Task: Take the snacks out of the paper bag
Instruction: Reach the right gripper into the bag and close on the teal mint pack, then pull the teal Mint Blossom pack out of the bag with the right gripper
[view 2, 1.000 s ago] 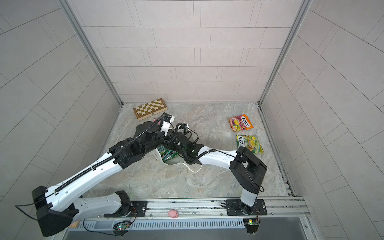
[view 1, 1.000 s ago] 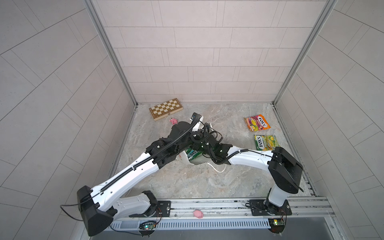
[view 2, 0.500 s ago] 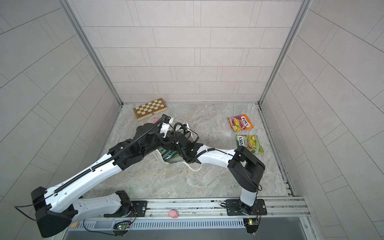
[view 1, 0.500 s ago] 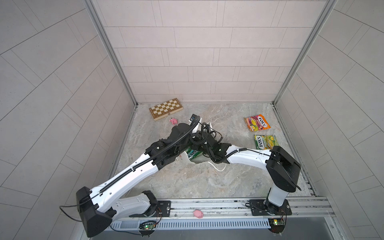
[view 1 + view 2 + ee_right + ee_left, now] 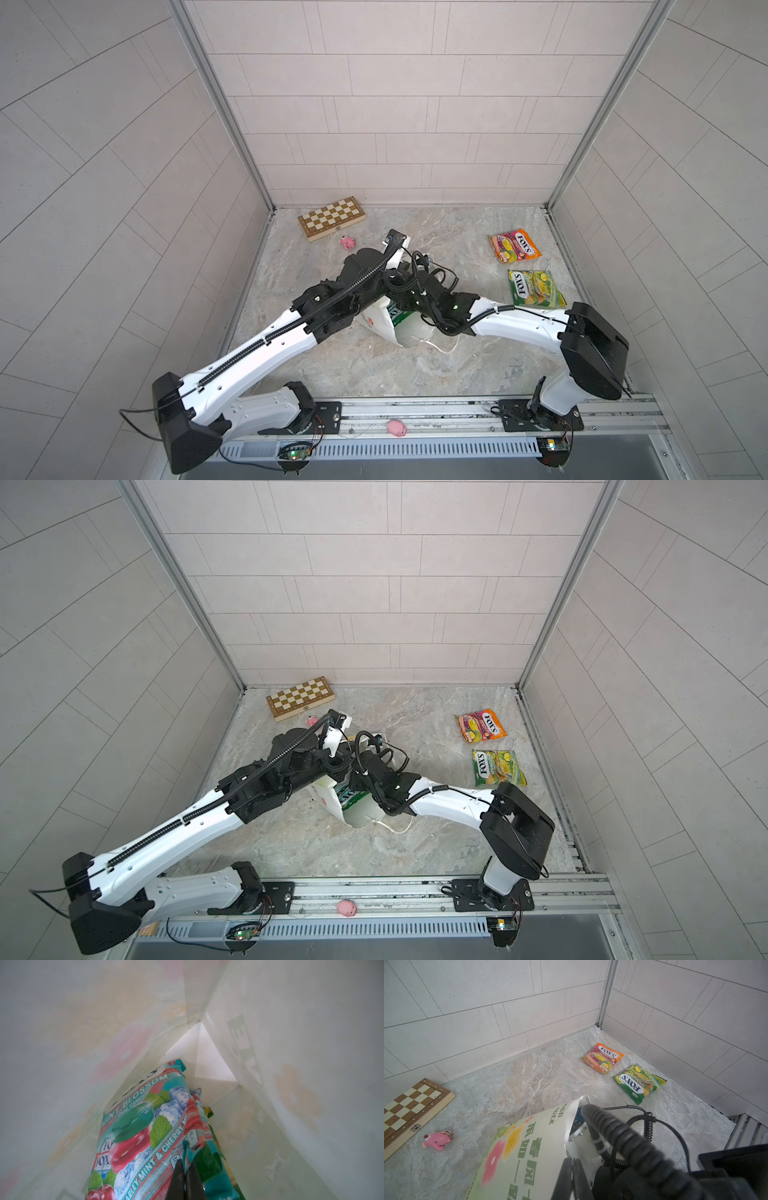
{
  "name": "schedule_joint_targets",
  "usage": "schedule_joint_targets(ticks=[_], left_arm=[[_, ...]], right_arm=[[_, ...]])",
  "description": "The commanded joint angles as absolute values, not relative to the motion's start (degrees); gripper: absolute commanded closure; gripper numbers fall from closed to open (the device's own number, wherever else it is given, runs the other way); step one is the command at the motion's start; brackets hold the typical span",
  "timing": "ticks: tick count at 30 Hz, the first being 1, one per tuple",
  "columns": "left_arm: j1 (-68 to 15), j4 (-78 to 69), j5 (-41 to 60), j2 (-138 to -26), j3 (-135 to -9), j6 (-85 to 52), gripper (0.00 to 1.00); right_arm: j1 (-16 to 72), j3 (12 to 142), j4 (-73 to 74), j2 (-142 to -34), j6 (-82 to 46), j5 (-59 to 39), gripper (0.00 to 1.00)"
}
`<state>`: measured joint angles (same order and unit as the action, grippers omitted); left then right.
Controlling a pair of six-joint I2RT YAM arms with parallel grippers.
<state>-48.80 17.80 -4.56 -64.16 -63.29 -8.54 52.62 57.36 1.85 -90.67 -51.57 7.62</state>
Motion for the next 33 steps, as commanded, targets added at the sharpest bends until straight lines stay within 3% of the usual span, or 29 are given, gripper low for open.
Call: schedule_joint_targets(ticks=[1, 18, 33], left_arm=[[-49.00, 17.06, -4.61, -63.82, -63.92, -8.19, 1.00], [-49.04, 18.11, -7.69, -65.08, -64.39, -9.28, 1.00], [-49.05, 19.69, -13.26, -65.20, -64.94, -10.11, 1.00]], right_arm=[[52.82, 56.44, 1.57, -86.55, -47.65, 9.79, 1.00], [52.65, 56.22, -2.78, -71.83, -38.99, 8.81, 1.00], [47.32, 59.49, -12.83, -61.46, -30.26, -1.87, 1.00]])
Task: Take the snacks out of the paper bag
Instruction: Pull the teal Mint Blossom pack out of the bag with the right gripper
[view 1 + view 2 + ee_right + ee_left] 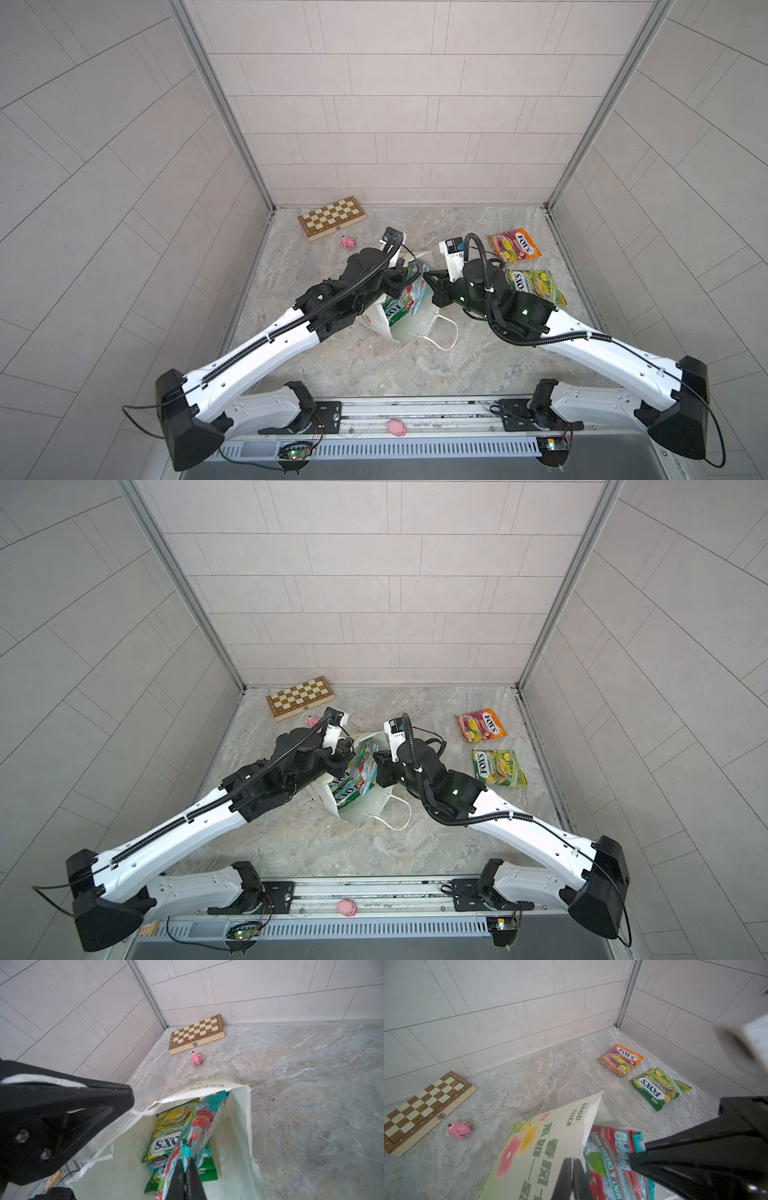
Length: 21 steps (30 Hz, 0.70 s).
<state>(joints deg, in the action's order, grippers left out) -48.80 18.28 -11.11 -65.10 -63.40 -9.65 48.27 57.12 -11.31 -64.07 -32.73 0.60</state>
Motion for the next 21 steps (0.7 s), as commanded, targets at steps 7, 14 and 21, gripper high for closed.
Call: schedule_joint_targets(ticks=[7, 14, 21], left_arm=[[-49.04, 20.13, -13.42, -65.67, -65.19, -10.12, 1.00], [-49.04, 20.39, -13.28, -65.70, -65.34, -9.93, 1.00], [-49.04, 20.35, -13.05, -65.62, -65.36, -9.91, 1.00]], right_arm=[[45.30, 62.75, -16.91, -58.23, -26.20, -3.86, 1.00], [43.69, 68.74, -20.83, -57.22, -24.72, -5.51, 1.00], [40.76, 74.62, -24.44, -56.59, -23.47, -2.49, 1.00]])
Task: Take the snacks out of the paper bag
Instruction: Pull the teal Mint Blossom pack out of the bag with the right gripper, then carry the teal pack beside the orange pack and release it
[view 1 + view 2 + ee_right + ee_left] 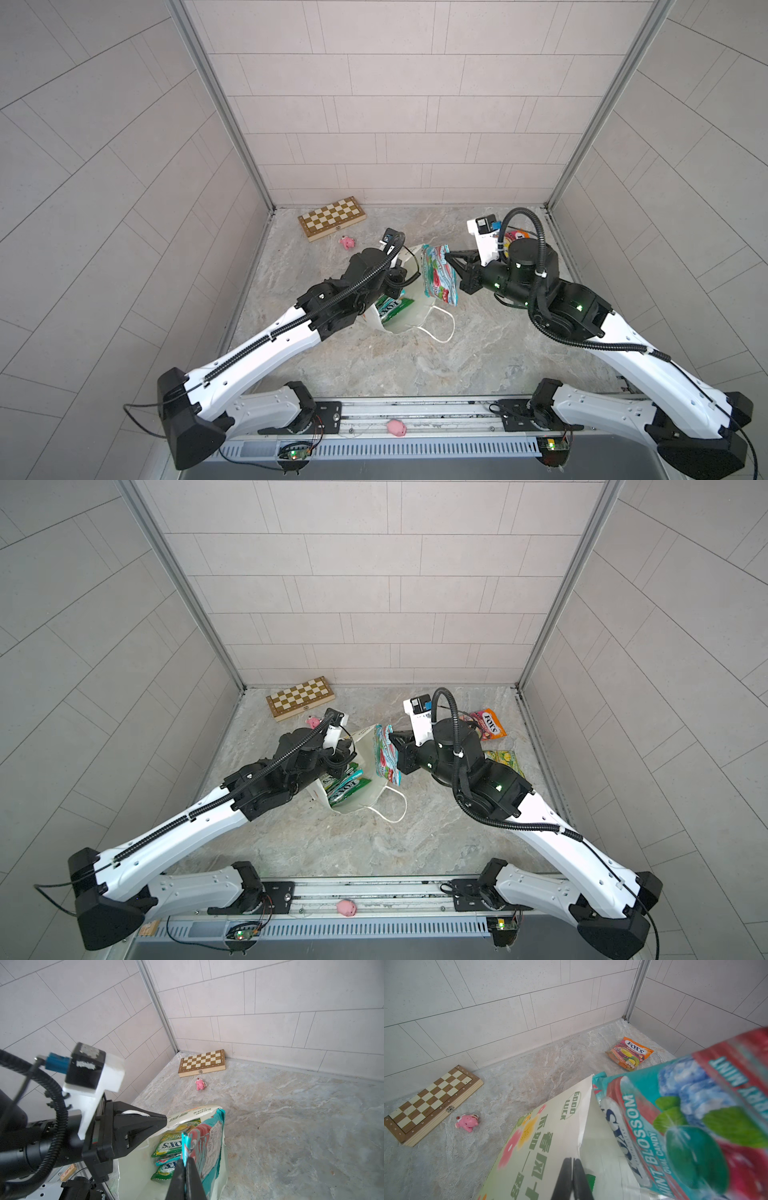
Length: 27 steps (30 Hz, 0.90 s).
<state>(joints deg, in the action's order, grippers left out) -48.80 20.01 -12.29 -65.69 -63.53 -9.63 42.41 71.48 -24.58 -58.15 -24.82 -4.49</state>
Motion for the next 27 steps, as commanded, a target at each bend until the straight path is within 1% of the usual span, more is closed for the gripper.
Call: schedule_joint_targets(ticks=[1, 8, 14, 21, 23, 27], left_arm=[[-49.04, 20.39, -13.09, -65.57, -65.36, -9.89, 1.00], [-49.04, 20.39, -12.87, -65.56, -65.43, -9.67, 1.00], [-49.04, 20.48, -12.57, -65.48, -65.44, -9.49, 1.00], [-49.04, 20.57, -12.56, -65.50, -65.53, -9.50, 1.00], [-49.04, 20.60, -12.59, -65.48, -65.43, -9.36, 1.00], [-49.04, 20.57, -12.96, -65.48, -65.46, -8.93, 1.00]], right_arm=[[39.70, 75.36, -24.76, -56.69, -23.57, -2.72, 1.00], [30.38, 78.70, -25.22, -57.26, -25.08, -6.23, 1.00], [19.52, 78.79, -25.31, -60.96, -27.24, -10.60, 1.00], [10.21, 77.27, -22.17, -71.54, -27.59, -18.36, 1.00], [9.69, 77.47, -21.59, -75.30, -27.31, -18.28, 1.00], [9.39, 78.36, -17.96, -82.81, -27.03, -21.41, 1.00]])
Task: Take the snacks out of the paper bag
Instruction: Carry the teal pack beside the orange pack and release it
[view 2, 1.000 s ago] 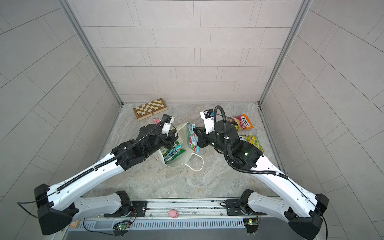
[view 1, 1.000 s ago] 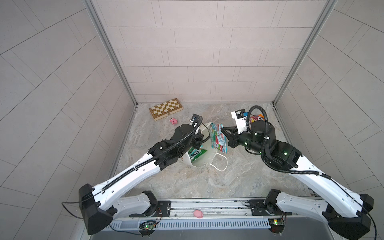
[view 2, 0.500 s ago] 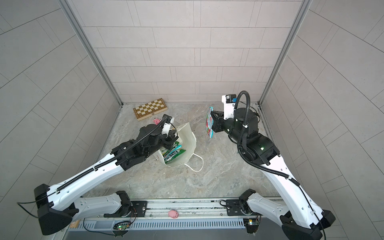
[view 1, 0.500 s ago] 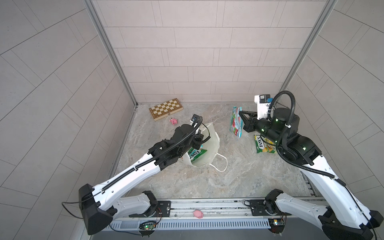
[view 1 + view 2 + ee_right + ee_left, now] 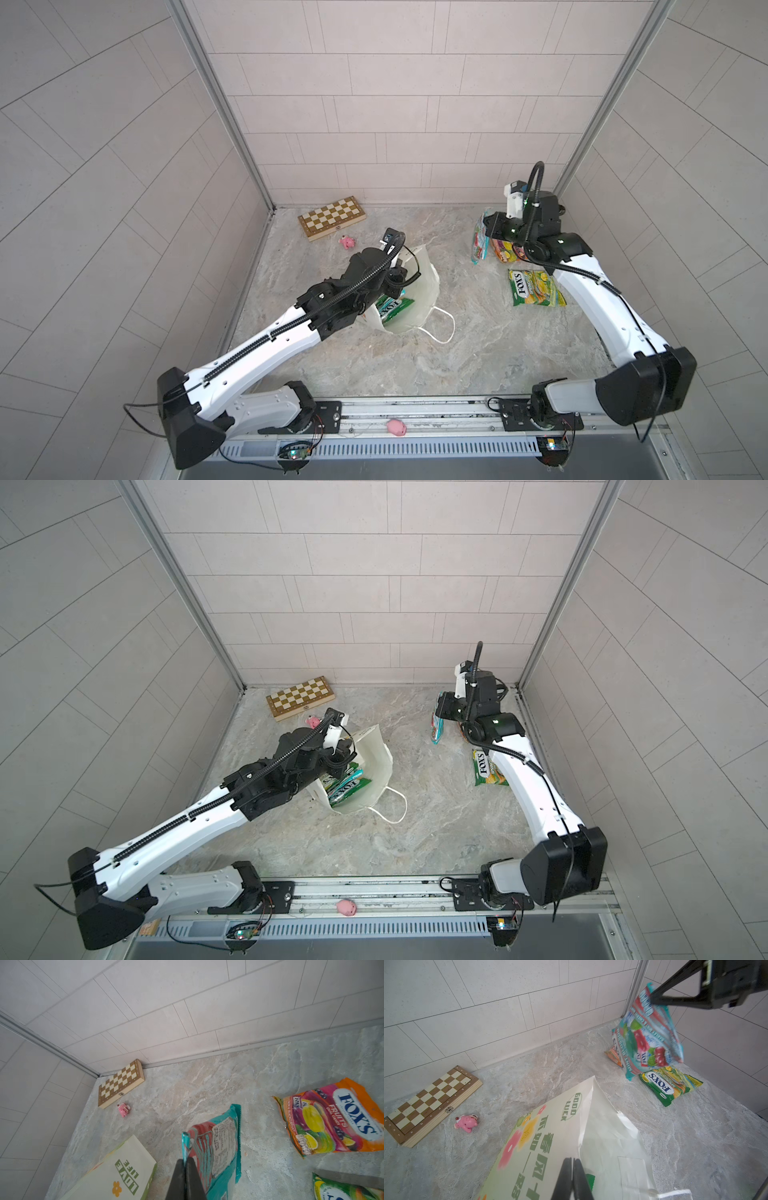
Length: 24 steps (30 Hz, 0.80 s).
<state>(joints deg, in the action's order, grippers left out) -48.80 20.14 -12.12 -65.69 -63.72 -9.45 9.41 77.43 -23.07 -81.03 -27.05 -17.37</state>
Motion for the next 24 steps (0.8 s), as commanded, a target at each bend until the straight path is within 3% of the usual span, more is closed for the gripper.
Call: schedule_joint_targets(ticks=[1, 14, 24], left_arm=[[-49.05, 20.64, -13.20, -65.39, -65.46, -8.88, 1.00], [-49.04, 20.94, -14.68, -64.99, -65.49, -7.74, 1.00], [-49.04, 20.92, -14.58, -65.17, -65.48, -7.83, 1.00]], right_arm=[[9.28, 78.84, -16.83, -85.10, -26.98, -22.44, 1.00], [3.99, 88.57, -11.42, -108.05, -27.86, -35.34, 1.00], [-0.05, 87.95, -19.72, -113.53, -18.85, -24.34, 1.00]])
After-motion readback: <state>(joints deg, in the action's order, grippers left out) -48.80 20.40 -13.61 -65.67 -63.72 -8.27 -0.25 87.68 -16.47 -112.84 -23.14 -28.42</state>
